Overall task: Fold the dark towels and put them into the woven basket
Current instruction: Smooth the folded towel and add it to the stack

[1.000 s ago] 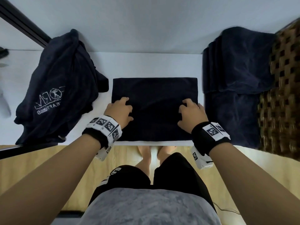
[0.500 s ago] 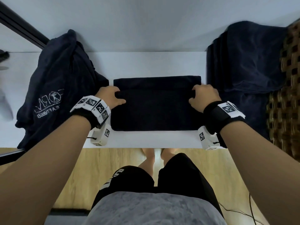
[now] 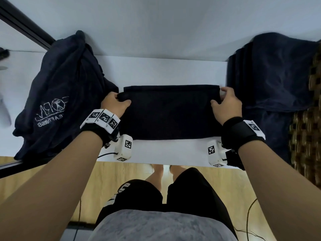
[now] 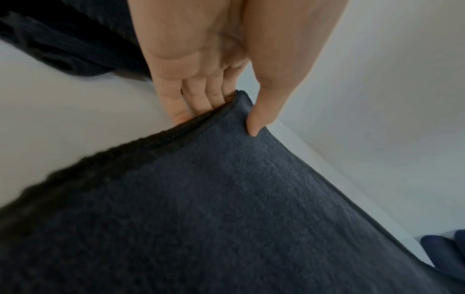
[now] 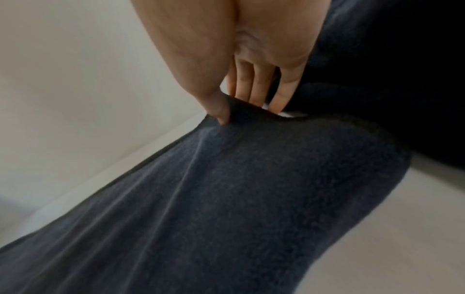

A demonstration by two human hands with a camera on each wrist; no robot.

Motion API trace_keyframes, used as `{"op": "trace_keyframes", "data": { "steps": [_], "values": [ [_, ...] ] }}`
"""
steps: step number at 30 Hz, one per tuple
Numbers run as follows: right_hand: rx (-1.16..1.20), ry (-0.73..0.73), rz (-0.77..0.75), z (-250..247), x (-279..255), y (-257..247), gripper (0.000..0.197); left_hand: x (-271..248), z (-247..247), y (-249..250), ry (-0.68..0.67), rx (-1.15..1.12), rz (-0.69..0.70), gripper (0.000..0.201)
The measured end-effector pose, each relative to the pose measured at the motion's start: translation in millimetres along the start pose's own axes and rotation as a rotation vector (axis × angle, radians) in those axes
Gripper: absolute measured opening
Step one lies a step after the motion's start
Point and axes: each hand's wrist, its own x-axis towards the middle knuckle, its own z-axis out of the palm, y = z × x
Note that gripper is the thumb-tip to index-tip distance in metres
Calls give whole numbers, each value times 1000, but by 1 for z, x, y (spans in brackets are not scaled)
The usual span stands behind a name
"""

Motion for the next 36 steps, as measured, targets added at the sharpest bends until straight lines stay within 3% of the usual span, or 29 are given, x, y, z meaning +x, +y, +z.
{"op": "trace_keyframes", "data": {
  "steps": [2, 6, 8, 12, 17, 21, 25, 28, 31, 36],
  "values": [
    [3, 46, 12, 1, 1, -1, 37, -1, -1, 1, 44, -30, 8, 37],
    [80, 153, 38, 1, 2, -6, 31, -10, -6, 5, 123, -358, 172, 25],
    [82, 137, 20, 0, 3, -4, 30, -10, -7, 10, 116, -389, 211, 23],
    [11, 51, -7, 1, -2, -4, 44, -2, -5, 9, 65, -186, 124, 44],
    [-351, 70, -190, 7, -25, -7, 50, -9, 6, 0, 23, 117, 65, 62],
    [-281, -193, -105, 21, -41, -2, 52, -19, 12, -3, -18, 208, -18, 61],
    [-199, -260, -70, 24, -45, 6, 72, -22, 8, -18, -128, 85, -50, 28],
    [-136, -298, -50, 26, -51, 13, 85, -30, -3, -31, -260, 0, -79, 36],
    [-95, -316, -53, 30, -60, 17, 87, -44, -16, -34, -311, 24, 21, 45],
    [12, -406, -74, 45, -80, 4, 83, -89, -22, -5, -125, 62, 327, 38]
  ]
}}
